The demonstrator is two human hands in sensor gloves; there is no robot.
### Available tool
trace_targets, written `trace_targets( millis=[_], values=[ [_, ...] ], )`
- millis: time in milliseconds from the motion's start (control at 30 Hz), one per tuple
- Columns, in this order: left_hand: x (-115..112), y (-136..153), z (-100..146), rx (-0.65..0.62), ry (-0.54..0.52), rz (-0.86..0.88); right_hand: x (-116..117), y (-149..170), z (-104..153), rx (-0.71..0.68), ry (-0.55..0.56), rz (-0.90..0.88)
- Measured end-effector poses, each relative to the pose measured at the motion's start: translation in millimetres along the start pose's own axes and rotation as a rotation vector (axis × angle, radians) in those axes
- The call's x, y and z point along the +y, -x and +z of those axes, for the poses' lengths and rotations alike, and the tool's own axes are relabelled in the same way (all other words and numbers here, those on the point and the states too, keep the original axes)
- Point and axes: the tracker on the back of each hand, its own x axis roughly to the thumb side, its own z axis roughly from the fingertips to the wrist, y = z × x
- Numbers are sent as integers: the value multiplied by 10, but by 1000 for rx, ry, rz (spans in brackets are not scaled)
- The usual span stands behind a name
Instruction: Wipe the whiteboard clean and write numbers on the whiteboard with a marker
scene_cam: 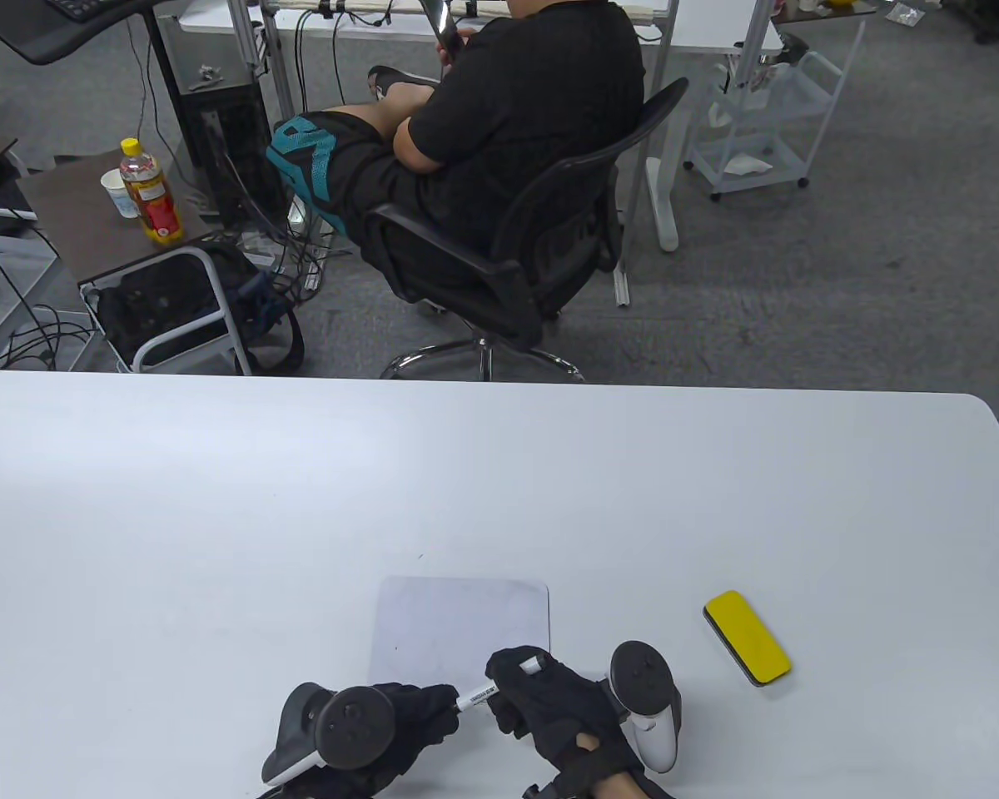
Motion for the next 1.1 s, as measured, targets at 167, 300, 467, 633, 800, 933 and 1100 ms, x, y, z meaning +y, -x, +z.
trace_targets(
  millis=[167, 300, 467, 633, 800, 933, 1100],
  values=[
    [29, 48, -25, -27, 56, 115, -20, -68, -11, -45, -43, 23],
    [27, 63, -55, -33, 91, 83, -18, -43, -55, -78, -70, 44],
    [111, 343, -36, 54, 123, 99, -369, -60, -21, -85, 86, -37],
    [316, 677, 40, 279, -115, 32, -623, -60, 52, -76, 207, -7],
    [459, 956, 118, 623, -120, -590, -678, -45, 70, -69, 233, -38],
    [454, 1193, 152, 771, -5, -540, -637, -36, 59, -60, 218, -9],
    [394, 1241, 127, 833, 76, -589, -613, -38, 50, -58, 200, 17]
  ],
)
